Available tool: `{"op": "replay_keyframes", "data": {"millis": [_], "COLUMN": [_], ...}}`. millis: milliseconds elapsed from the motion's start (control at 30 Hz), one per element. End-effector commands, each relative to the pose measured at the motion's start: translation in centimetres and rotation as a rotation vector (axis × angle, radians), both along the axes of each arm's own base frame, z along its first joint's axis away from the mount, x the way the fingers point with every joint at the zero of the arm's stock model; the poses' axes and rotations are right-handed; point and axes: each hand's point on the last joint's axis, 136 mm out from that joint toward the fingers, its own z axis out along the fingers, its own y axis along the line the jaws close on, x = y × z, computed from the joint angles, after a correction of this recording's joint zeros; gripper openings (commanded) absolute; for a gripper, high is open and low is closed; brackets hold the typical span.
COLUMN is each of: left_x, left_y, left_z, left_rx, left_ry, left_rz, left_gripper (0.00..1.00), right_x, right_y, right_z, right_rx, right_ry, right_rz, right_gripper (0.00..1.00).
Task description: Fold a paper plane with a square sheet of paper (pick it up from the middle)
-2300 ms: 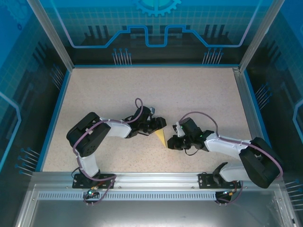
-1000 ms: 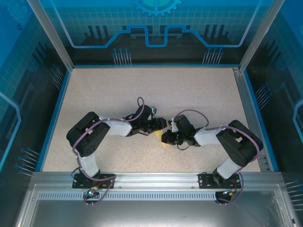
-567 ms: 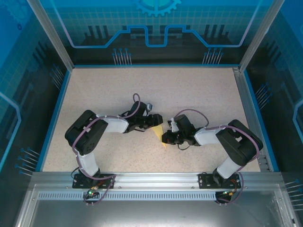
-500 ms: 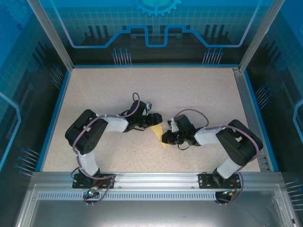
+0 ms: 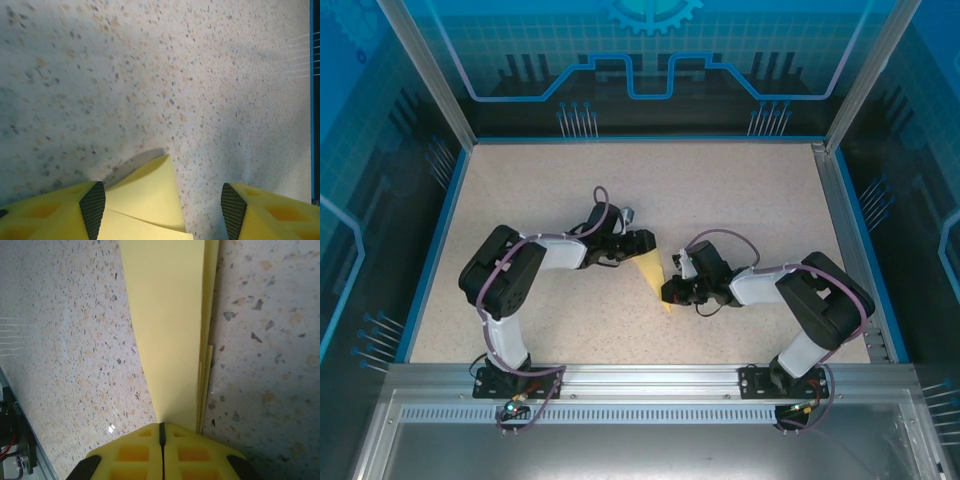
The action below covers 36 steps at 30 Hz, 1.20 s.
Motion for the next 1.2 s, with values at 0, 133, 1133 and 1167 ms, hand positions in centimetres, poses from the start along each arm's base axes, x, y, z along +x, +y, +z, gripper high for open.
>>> {"op": "replay_keyframes", "data": {"millis": [0,133,1133,1167], "left_x": [1.4,2.2,-4.9,-4.9], "left_y": [2.5,3.3,-2.0,-1.6], "left_z": [-1.5,-0.8,-1.8,-2.5], "left_rx": [0.105,0.112,0.068,0.096], "left_ry": [-0.001,-0.013,0.107,0.121], "left_rz": [0.022,0.039,-0.021,-0.008], "left_gripper": [0.67,0.67,0.30,0.30], "right_x": [-5.5,-5.4,-3.4,-3.2], "right_y": [-4.4,-4.3,-3.0,-2.8], "right_z": [-5.5,-5.6,-3.1,-2.8], "right_rx": [-0.212,-0.208,-0.142,-0.137], "right_ry": [0.247,0.250,0.191,0.182], "right_rz": [0.007,0.001,-0.035,-0.033], "right_gripper": [0.06,0.06,0.09,0.09]}}
